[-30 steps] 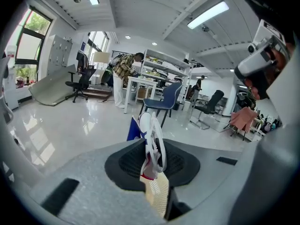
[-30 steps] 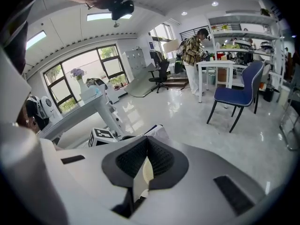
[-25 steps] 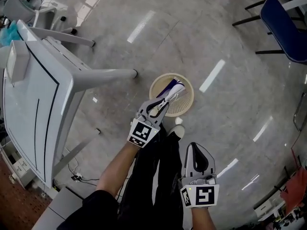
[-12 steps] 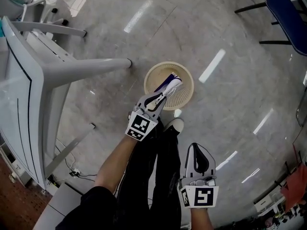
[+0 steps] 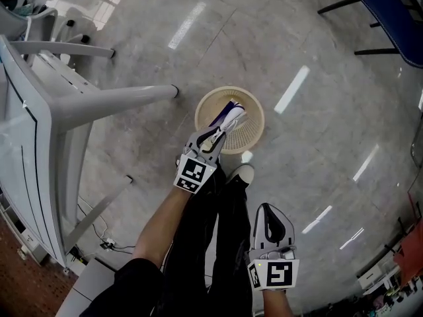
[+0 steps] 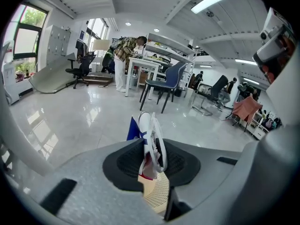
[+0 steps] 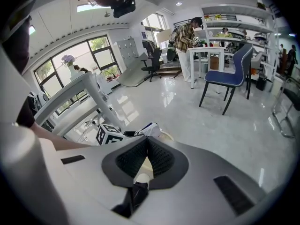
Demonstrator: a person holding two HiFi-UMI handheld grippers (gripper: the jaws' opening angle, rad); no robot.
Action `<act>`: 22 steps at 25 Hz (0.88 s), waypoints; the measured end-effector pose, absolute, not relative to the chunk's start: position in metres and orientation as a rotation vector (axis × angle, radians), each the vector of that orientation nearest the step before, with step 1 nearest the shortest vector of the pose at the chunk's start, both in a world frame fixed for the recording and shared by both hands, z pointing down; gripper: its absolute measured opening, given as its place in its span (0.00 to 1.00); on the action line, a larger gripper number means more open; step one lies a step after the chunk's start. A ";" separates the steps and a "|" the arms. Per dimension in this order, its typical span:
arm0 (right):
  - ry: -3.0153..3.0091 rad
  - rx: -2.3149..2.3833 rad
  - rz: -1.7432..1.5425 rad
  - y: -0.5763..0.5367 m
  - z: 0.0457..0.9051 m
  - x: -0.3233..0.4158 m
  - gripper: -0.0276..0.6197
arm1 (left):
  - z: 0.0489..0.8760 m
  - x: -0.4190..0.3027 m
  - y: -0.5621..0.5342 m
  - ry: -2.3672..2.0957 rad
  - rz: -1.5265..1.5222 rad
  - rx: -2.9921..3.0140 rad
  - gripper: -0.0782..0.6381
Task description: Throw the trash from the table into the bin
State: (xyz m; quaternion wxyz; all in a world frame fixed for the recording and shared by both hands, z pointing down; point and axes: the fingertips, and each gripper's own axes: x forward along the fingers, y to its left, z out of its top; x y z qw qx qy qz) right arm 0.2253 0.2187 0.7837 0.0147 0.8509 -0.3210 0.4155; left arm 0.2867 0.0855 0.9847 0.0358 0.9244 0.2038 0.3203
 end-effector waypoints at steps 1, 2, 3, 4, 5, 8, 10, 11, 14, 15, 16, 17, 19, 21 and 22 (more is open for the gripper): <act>-0.996 2.649 1.295 0.220 0.784 0.225 0.06 | 0.987 0.287 0.085 0.620 0.986 2.836 0.22; -0.992 2.649 1.297 0.221 0.785 0.225 0.06 | 0.989 0.287 0.085 0.613 0.987 2.834 0.22; -0.990 2.650 1.300 0.221 0.786 0.225 0.06 | 0.990 0.287 0.084 0.606 0.990 2.833 0.22; -0.988 2.651 1.304 0.222 0.787 0.225 0.06 | 0.992 0.287 0.083 0.598 0.994 2.832 0.22; -0.985 2.652 1.306 0.224 0.788 0.225 0.06 | 0.995 0.286 0.082 0.591 1.000 2.829 0.23; -0.968 2.646 1.303 0.231 0.790 0.228 0.06 | 1.004 0.285 0.086 0.579 1.012 2.803 0.24; -0.950 2.638 1.295 0.236 0.791 0.230 0.06 | 1.009 0.282 0.087 0.574 1.026 2.790 0.25; -0.934 2.640 1.295 0.240 0.792 0.231 0.06 | 1.010 0.279 0.087 0.573 1.033 2.786 0.26; -0.896 2.653 1.304 0.250 0.793 0.235 0.06 | 1.015 0.273 0.088 0.582 1.049 2.779 0.28; -0.895 2.652 1.304 0.251 0.794 0.235 0.06 | 1.016 0.272 0.088 0.588 1.052 2.778 0.30; -0.896 2.651 1.305 0.251 0.794 0.234 0.06 | 1.017 0.270 0.088 0.592 1.054 2.777 0.32; -0.897 2.650 1.307 0.251 0.794 0.234 0.06 | 1.017 0.269 0.088 0.592 1.053 2.778 0.33; -0.902 2.652 1.308 0.251 0.794 0.232 0.06 | 1.017 0.269 0.090 0.587 1.048 2.780 0.36; -0.913 2.654 1.310 0.250 0.794 0.230 0.06 | 1.018 0.268 0.093 0.588 1.055 2.774 0.38; -0.918 2.654 1.310 0.248 0.793 0.229 0.06 | 1.018 0.267 0.094 0.592 1.060 2.771 0.38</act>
